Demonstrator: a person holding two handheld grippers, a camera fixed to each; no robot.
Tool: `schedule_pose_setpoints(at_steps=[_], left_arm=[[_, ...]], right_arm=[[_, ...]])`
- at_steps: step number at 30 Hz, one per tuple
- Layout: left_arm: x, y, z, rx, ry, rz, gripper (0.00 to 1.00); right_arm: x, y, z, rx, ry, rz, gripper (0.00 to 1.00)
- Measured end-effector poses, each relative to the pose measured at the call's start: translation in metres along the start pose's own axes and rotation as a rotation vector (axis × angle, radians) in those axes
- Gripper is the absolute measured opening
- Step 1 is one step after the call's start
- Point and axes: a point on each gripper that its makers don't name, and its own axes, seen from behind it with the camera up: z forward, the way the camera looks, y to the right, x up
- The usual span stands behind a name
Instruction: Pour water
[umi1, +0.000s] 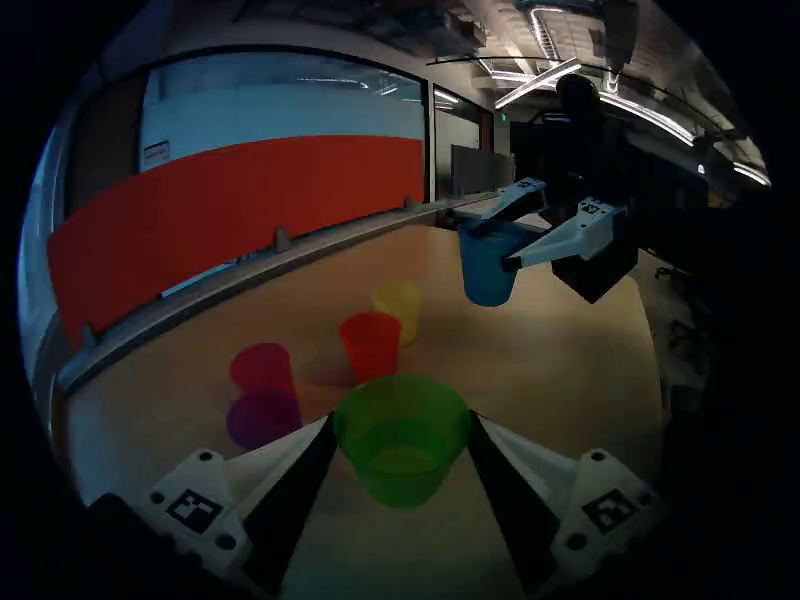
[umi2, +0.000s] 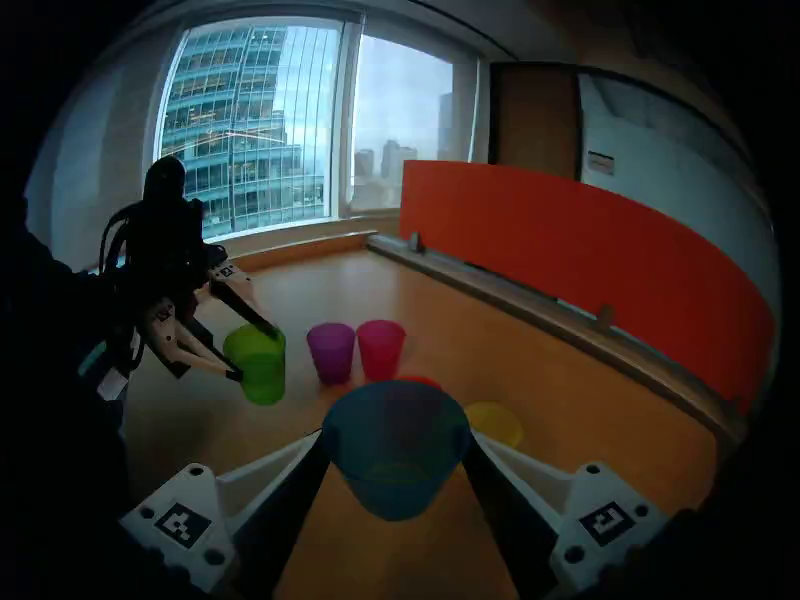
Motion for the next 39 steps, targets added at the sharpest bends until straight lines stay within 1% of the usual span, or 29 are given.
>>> schedule_pose_setpoints(at_steps=[6,17,30,39], left_arm=[[-0.013,0.001,0.007,-0.011,-0.024,-0.008,0.9],[-0.036,0.0,0.015,-0.022,-0.07,-0.017,0.89],[-0.05,0.006,0.022,-0.042,-0.108,-0.003,0.89],[-0.058,0.007,0.027,-0.048,-0.117,-0.013,0.89]], right_arm=[[-0.014,-0.004,0.01,0.011,-0.034,-0.015,0.93],[-0.049,-0.015,0.024,0.038,-0.1,-0.012,0.93],[-0.081,-0.026,0.033,0.054,-0.157,-0.001,0.93],[-0.097,-0.031,0.036,0.063,-0.186,-0.002,0.93]])
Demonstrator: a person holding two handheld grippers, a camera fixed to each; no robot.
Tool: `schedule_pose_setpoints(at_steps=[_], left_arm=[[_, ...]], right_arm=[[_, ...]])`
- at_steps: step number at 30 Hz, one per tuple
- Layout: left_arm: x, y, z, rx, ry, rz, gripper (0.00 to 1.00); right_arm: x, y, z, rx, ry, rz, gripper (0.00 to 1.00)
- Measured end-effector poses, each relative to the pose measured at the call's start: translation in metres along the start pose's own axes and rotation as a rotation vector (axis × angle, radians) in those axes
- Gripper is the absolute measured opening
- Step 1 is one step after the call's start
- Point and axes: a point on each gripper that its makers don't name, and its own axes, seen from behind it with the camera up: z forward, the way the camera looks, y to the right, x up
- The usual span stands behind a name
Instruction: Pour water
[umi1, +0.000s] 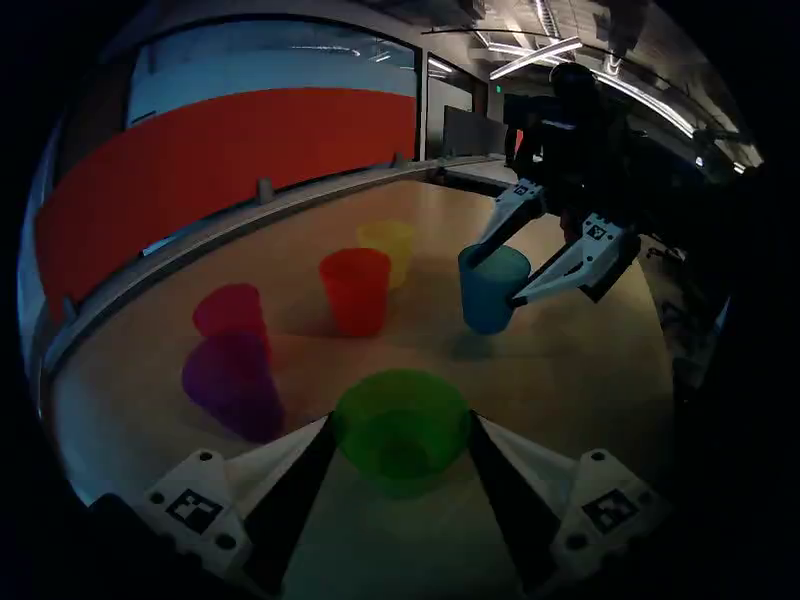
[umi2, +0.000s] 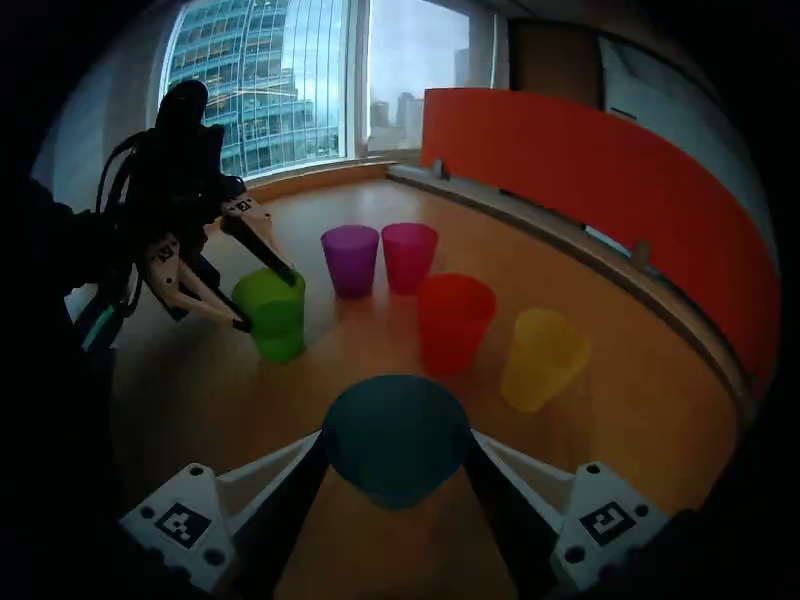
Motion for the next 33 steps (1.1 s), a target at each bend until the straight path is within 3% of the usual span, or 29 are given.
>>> schedule_pose_setpoints(at_steps=[26,33], left_arm=[[-0.007,0.001,-0.003,0.004,-0.006,-0.003,0.9],[-0.006,0.003,-0.005,-0.004,-0.011,-0.015,0.97]], right_arm=[[-0.015,-0.009,0.001,-0.002,-0.019,0.017,0.93],[-0.02,-0.009,-0.001,-0.009,-0.032,0.014,0.98]])
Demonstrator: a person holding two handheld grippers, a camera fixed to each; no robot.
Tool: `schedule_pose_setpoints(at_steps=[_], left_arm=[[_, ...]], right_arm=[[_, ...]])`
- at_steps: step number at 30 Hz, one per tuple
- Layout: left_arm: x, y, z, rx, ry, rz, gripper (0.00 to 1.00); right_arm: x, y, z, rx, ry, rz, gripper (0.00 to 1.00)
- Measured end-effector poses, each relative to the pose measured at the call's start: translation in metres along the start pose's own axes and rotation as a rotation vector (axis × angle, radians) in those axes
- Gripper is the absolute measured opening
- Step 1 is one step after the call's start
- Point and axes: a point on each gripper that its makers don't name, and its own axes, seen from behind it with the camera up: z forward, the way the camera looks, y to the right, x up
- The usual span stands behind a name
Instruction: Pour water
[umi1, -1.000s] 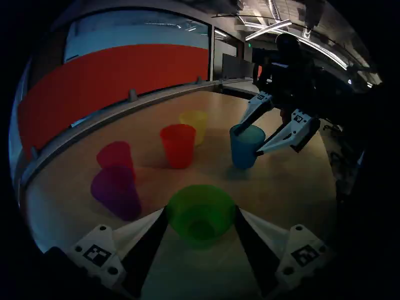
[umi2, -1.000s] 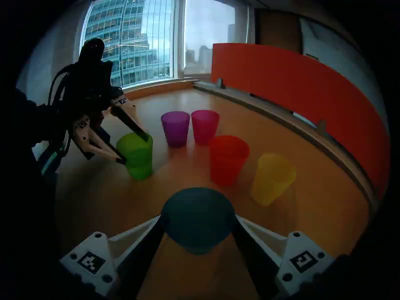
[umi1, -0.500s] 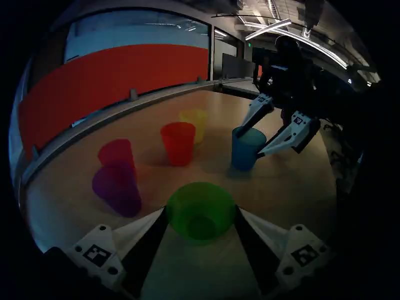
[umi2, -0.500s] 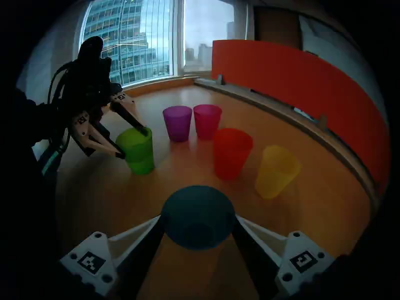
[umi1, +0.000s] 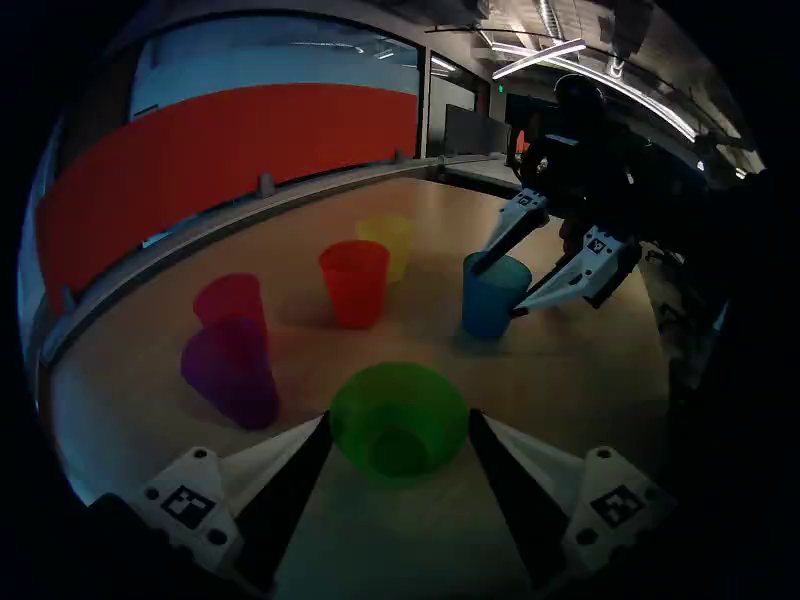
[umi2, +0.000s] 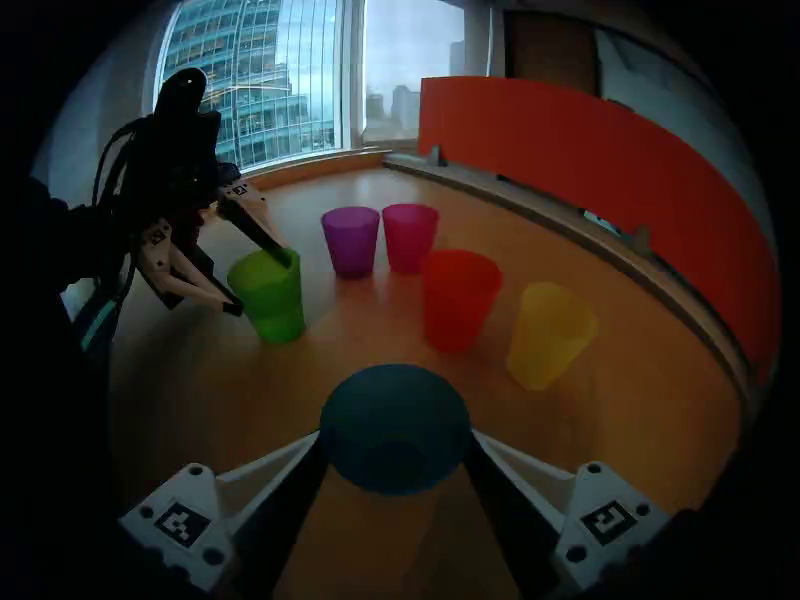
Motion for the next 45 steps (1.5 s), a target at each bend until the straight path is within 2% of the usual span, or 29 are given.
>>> schedule_pose_setpoints(at_steps=[9,21,30,39,45], left_arm=[[-0.009,-0.004,-0.004,0.018,-0.018,-0.008,0.98],[-0.022,-0.013,-0.024,0.068,-0.014,-0.053,0.97],[-0.026,-0.022,-0.044,0.133,0.007,-0.069,0.97],[-0.027,-0.032,-0.061,0.202,0.03,-0.095,0.97],[-0.02,-0.041,-0.075,0.254,0.07,-0.106,0.97]], right_arm=[[-0.004,0.003,-0.005,-0.019,-0.002,0.001,1.0],[-0.014,0.01,-0.025,-0.071,0.014,0.032,1.0],[-0.021,0.014,-0.046,-0.118,0.034,0.054,1.0],[-0.029,0.017,-0.059,-0.158,0.05,0.079,1.0],[-0.029,0.031,-0.068,-0.216,0.076,0.108,1.0]])
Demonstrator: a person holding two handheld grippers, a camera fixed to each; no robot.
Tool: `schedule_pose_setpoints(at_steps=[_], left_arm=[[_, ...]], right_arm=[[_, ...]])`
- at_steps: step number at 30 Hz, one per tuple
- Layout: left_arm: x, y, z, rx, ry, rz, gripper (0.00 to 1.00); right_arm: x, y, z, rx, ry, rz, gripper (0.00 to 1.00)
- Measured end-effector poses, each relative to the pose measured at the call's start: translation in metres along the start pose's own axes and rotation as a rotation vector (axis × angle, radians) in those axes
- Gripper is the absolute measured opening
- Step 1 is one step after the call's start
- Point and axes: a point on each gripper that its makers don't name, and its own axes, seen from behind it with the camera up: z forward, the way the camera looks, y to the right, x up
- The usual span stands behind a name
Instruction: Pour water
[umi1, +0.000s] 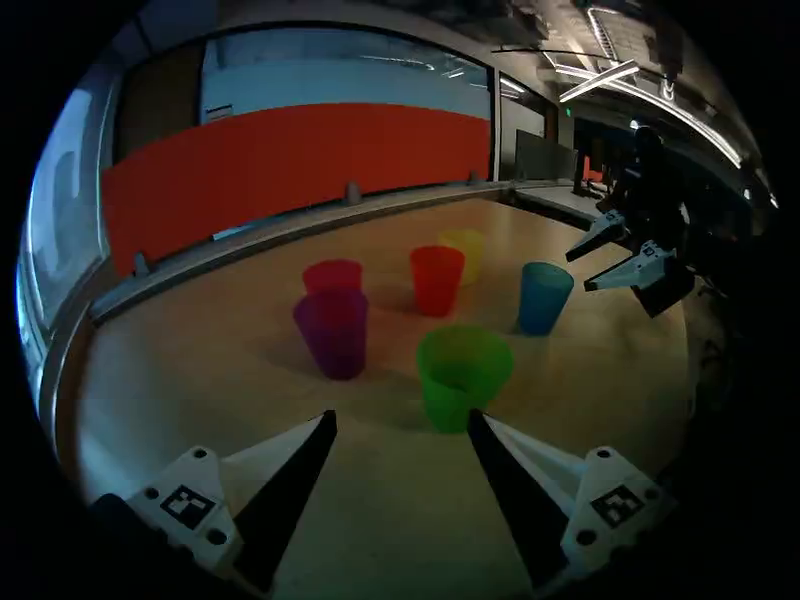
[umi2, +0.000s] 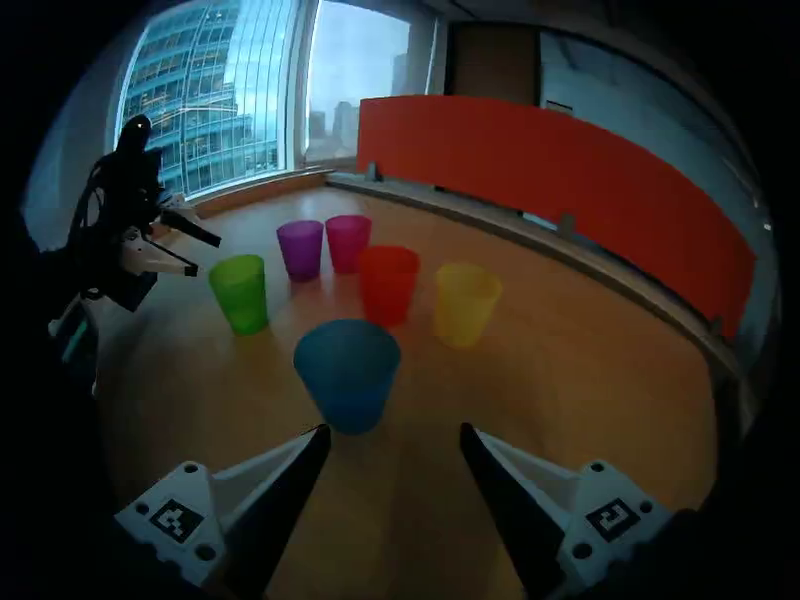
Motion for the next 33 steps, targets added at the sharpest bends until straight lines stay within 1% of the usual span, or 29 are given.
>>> schedule_pose_setpoints(at_steps=[3,6,9,12,18,24,30,33], left_arm=[[0.006,-0.01,-0.006,0.035,0.028,-0.017,0.97],[0.014,-0.023,-0.01,0.08,0.062,-0.04,0.97],[0.024,-0.036,-0.015,0.129,0.1,-0.06,0.97],[0.031,-0.045,-0.021,0.171,0.134,-0.07,0.98],[0.042,-0.055,-0.026,0.227,0.18,-0.075,0.98],[0.052,-0.063,-0.03,0.288,0.23,-0.078,0.97],[0.066,-0.077,-0.039,0.367,0.297,-0.102,0.98],[0.071,-0.081,-0.042,0.397,0.333,-0.124,0.98]], right_arm=[[0.008,0.012,-0.003,-0.045,0.03,0.031,1.0],[0.019,0.025,-0.007,-0.095,0.073,0.069,1.0],[0.028,0.036,-0.01,-0.14,0.113,0.094,1.0],[0.034,0.045,-0.014,-0.184,0.144,0.103,1.0],[0.046,0.061,-0.018,-0.271,0.209,0.108,1.0],[0.056,0.075,-0.023,-0.341,0.265,0.14,1.0],[0.07,0.093,-0.033,-0.438,0.347,0.178,1.0],[0.078,0.1,-0.04,-0.486,0.397,0.195,1.0]])
